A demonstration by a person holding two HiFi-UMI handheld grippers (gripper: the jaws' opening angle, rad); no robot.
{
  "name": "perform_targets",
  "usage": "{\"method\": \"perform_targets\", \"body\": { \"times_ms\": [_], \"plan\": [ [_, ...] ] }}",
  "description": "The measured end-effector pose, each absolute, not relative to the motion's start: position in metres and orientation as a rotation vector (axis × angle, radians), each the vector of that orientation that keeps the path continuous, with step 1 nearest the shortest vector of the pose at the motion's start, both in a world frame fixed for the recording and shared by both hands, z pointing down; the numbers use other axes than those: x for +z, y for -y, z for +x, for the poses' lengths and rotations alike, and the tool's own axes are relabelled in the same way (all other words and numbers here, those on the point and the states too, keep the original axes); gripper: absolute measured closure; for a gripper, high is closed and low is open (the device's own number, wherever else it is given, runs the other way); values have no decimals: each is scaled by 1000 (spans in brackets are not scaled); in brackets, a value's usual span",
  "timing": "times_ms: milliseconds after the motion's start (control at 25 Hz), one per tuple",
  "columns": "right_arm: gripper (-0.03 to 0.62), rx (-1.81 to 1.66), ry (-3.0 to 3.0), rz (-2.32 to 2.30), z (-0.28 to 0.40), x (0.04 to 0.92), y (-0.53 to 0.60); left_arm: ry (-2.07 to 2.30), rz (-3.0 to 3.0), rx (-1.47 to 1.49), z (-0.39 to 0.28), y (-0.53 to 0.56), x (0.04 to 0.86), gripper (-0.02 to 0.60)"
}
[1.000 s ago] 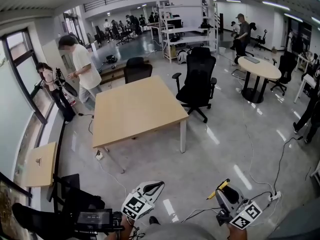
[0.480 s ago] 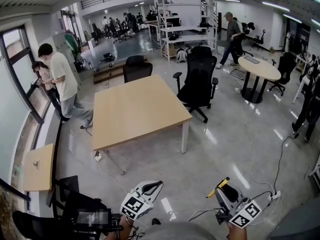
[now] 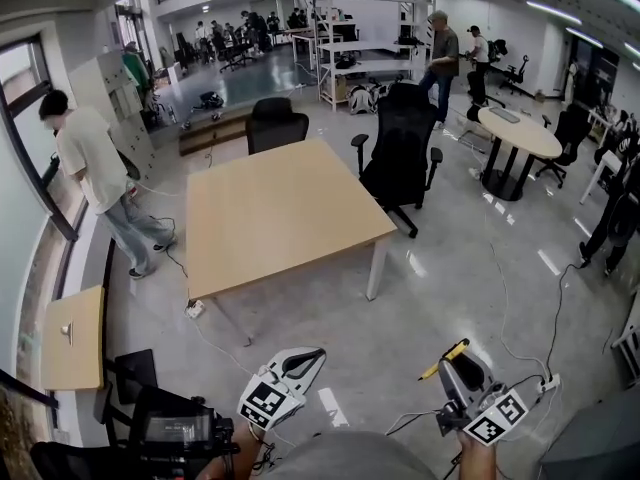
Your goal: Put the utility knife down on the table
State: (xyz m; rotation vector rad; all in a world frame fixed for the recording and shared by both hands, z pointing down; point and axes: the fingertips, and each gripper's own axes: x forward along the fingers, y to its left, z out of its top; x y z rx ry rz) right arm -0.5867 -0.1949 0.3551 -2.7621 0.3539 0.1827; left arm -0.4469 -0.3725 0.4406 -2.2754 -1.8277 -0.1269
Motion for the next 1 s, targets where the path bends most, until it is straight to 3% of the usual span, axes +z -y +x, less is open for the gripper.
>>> {"method": "perform_targets", "body": {
  "times_ms": [640,1000],
  "plan": [
    [477,129,-217,-2800,-536,354,183,1883,-2274,-206,-400,386,461,576],
    [477,147,-239,-2775,-502,358,95,1841,-2272,-244,-366,300,462,577]
  ]
}}
